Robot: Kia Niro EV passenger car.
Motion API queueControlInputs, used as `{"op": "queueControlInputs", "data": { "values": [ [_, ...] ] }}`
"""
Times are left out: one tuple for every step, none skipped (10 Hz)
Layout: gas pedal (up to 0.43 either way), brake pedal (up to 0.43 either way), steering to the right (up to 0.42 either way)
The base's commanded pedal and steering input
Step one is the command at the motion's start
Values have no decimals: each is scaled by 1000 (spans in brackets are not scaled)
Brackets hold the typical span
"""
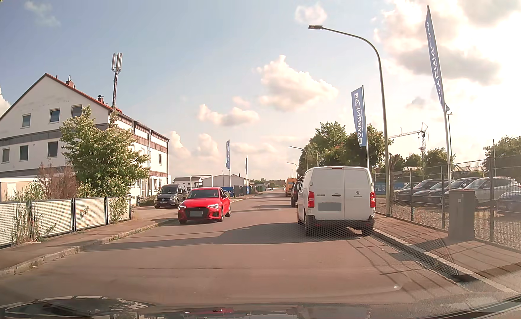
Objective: Follow the waypoints while adhering to traffic rules and regulations
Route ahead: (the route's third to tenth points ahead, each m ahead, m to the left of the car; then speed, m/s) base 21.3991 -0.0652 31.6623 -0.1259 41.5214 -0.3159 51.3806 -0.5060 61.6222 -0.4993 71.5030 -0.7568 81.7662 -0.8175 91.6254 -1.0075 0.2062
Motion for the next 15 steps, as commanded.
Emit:
{"op": "queueControlInputs", "data": {
  "values": [
    [0, 18, -1],
    [0, 18, -2],
    [0, 18, -3],
    [0, 18, -3],
    [0, 12, -3],
    [0, 18, -3],
    [0, 18, -3],
    [0, 18, -3],
    [0, 18, -3],
    [0, 18, -3],
    [0, 18, -5],
    [0, 18, -7],
    [0, 18, -8],
    [0, 18, -8],
    [0, 18, -17]
  ]
}}
